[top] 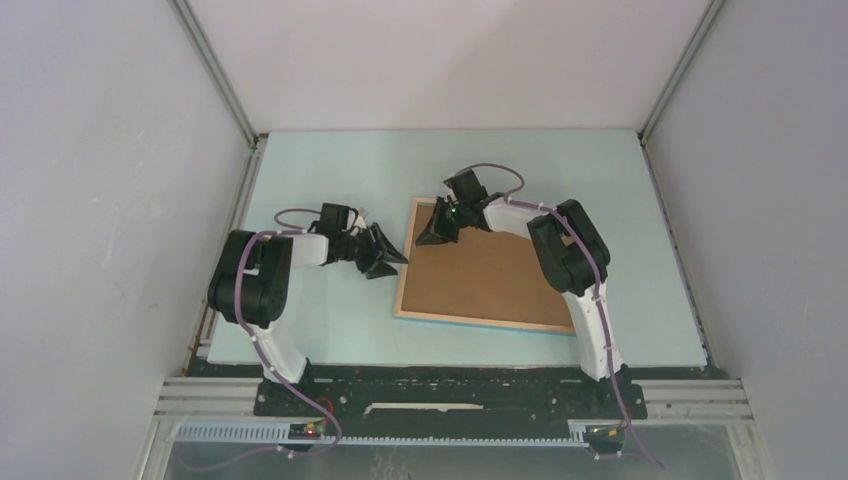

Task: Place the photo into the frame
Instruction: Install the photo frame at the center of the board.

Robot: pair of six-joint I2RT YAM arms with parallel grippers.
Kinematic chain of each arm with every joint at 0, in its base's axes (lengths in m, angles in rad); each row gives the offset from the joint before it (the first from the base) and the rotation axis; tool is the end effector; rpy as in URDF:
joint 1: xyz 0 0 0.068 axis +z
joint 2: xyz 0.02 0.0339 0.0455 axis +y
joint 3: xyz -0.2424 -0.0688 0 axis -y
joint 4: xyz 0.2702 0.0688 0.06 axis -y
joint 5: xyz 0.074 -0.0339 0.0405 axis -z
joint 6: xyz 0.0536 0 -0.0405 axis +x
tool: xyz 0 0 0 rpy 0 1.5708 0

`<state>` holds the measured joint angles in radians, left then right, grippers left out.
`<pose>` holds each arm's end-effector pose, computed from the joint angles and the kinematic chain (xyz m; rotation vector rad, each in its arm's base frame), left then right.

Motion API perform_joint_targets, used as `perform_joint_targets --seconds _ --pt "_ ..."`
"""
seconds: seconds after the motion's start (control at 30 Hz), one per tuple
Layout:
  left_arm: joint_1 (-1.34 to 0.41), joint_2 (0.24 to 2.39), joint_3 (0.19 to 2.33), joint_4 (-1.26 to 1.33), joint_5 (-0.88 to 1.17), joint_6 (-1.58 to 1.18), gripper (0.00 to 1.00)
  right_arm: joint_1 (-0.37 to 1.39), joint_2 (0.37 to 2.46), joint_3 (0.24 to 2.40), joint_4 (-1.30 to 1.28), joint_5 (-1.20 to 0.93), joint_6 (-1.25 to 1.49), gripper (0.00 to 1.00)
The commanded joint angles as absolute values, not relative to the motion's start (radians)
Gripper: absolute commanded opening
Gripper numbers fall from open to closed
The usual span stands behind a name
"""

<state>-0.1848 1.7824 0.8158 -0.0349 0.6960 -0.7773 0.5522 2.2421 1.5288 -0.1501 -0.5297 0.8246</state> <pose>0.3238 -0.0955 0.0652 -0.5131 2.6606 -1.2313 0.4051 0.2814 0.0805 0.0977 2.6846 1.1869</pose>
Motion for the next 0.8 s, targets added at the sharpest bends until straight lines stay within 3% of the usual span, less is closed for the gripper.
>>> perform_joint_targets --seconds 0.0,0.4,0.57,0.77 --pt "-0.190 1.782 0.845 -0.015 0.724 -0.775 0.55 0.565 2.277 1.531 -0.091 -0.537 0.877 0.00" --pt "-0.190 1.782 0.841 -0.011 0.728 -0.778 0.55 0.565 2.275 1.470 0.055 -0.546 0.992 0.00" --pt "-0.188 1.777 0.844 -0.011 0.727 -0.776 0.55 0.566 2.163 1.468 -0.066 -0.511 0.881 0.00" --pt "-0.183 1.745 0.844 -0.015 0.715 -0.760 0.56 0.564 2.013 1.469 -0.218 -0.448 0.744 0.11"
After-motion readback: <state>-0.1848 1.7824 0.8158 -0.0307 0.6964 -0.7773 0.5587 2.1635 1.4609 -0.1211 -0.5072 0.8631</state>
